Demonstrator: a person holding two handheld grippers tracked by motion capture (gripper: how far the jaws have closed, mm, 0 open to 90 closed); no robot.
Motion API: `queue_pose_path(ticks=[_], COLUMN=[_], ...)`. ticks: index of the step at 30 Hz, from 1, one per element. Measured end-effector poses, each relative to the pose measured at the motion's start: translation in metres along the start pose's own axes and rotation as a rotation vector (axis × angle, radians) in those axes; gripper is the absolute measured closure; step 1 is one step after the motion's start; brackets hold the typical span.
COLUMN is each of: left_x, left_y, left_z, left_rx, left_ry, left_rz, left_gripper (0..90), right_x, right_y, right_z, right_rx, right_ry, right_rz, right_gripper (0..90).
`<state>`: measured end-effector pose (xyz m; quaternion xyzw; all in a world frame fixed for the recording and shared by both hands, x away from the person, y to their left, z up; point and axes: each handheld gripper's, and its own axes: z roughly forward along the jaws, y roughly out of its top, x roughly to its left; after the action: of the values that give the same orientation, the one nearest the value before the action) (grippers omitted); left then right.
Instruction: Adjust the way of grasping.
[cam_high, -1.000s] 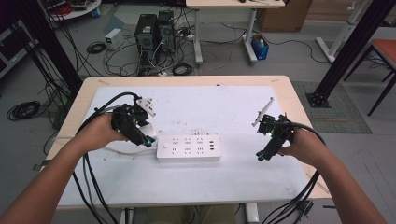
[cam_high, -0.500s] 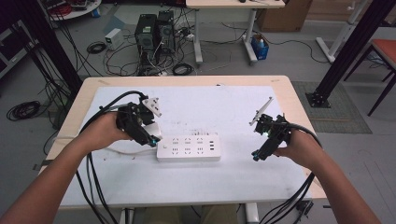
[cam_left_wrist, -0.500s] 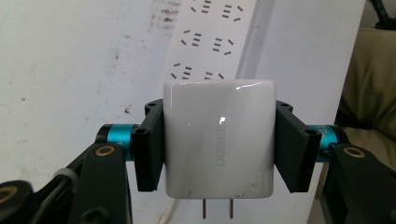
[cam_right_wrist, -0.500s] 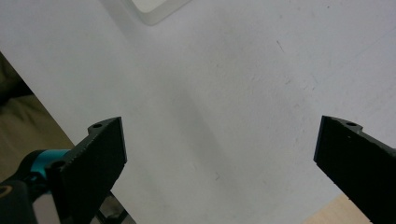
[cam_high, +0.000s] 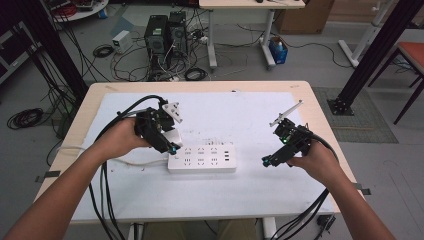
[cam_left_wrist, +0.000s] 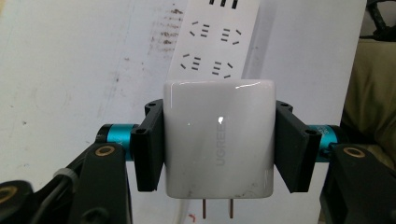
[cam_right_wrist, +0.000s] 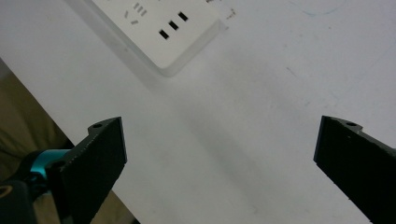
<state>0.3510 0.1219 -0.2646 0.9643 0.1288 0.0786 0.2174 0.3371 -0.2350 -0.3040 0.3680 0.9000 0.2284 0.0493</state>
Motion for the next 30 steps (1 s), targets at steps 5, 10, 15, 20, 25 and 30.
queue_pose_path(ticks=[5, 10, 15, 20, 25, 30], left_x=[-0.004, -0.007, -0.011, -0.017, -0.021, -0.025], left_y=[0.005, 0.012, 0.020, 0.030, 0.038, 0.046], left_z=[0.002, 0.008, 0.014, 0.020, 0.026, 0.030], left_rx=[-0.015, -0.012, -0.022, -0.035, -0.048, -0.060], left_ry=[-0.002, -0.013, -0.020, -0.035, -0.044, -0.050], left_rz=[0.013, 0.028, 0.043, 0.065, 0.089, 0.099], left_gripper=[42.4, 42.5, 42.5, 42.4, 42.4, 42.4], right_x=[-0.003, -0.007, -0.004, 0.002, 0.003, 0.004], right_y=[-0.005, -0.013, -0.013, -0.011, -0.009, -0.006], right_z=[0.004, 0.008, 0.011, 0.013, 0.020, 0.023], right_rx=[-0.084, -0.168, -0.201, -0.229, -0.277, -0.292], right_ry=[0.099, 0.190, 0.313, 0.421, 0.539, 0.581], right_rz=[0.116, 0.239, 0.296, 0.352, 0.425, 0.458], right_gripper=[1.7, 4.0, 4.0, 4.0, 4.0, 4.0])
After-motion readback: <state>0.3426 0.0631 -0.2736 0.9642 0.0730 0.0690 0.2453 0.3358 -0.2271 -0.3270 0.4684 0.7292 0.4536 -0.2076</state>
